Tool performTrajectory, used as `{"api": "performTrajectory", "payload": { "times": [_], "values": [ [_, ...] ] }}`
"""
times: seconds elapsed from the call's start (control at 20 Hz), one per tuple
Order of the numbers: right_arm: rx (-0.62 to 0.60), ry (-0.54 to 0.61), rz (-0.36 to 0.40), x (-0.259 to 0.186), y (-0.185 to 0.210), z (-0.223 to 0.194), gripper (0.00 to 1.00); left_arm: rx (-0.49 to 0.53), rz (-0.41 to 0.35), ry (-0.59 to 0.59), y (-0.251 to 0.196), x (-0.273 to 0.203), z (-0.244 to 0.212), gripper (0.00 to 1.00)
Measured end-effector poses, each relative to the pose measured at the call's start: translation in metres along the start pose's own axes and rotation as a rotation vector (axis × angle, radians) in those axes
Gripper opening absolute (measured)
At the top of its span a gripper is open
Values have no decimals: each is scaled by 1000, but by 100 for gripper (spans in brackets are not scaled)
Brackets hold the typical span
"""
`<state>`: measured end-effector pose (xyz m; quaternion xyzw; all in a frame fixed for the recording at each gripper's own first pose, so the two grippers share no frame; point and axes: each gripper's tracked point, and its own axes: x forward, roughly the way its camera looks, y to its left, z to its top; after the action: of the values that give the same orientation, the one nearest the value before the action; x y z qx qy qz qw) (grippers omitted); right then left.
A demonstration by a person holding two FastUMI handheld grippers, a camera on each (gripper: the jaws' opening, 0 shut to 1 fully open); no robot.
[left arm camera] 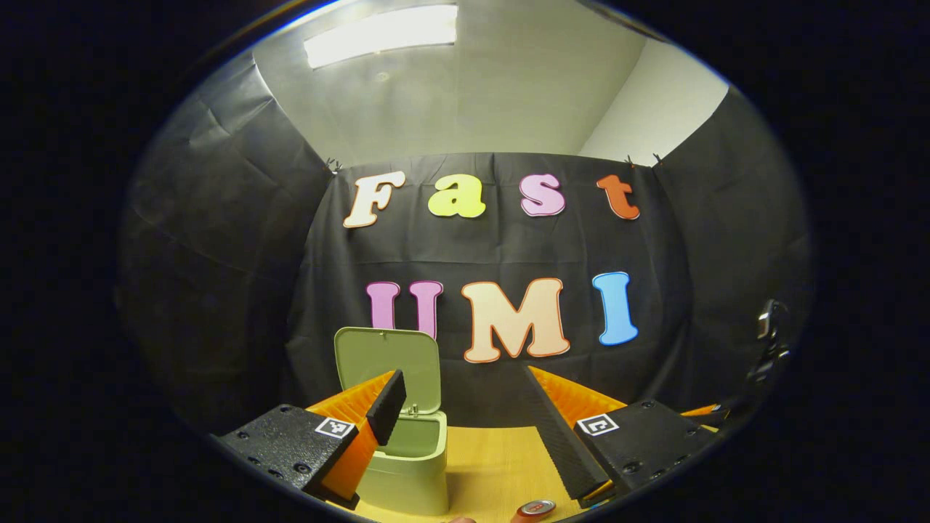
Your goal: Press the lid of the desktop garbage bin to open it, pick up the crumpled paper on the desktop and throw it into the bin, then pick up the pop can on the desktop and drop it into the bin, and finally close the garbage bin lid.
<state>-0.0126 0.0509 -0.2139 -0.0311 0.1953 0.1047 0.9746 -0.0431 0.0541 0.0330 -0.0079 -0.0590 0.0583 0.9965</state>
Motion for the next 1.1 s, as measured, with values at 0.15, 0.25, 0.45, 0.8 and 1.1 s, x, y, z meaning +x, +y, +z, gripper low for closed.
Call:
{"api": "performTrajectory", "payload": {
  "times": [0.15, 0.25, 0.45, 0.8, 1.1],
  "values": [
    [-18, 85, 27, 8, 13, -44, 98, 1, -8, 15, -4, -7, 0, 95],
    [-20, 144, 38, 13, 19, -72, 98, 16, -2, 24, -1, -11, -1, 96],
    [-7, 277, 45, 22, 24, -131, 100, 32, 19, 39, 11, -20, -3, 94],
    [-23, 506, 70, 17, 36, -220, 99, 56, 67, 76, 34, -29, -13, 96],
    [9, 574, 106, 9, 51, -245, 31, 58, 78, 92, 44, -27, -19, 96]
  ]
}}
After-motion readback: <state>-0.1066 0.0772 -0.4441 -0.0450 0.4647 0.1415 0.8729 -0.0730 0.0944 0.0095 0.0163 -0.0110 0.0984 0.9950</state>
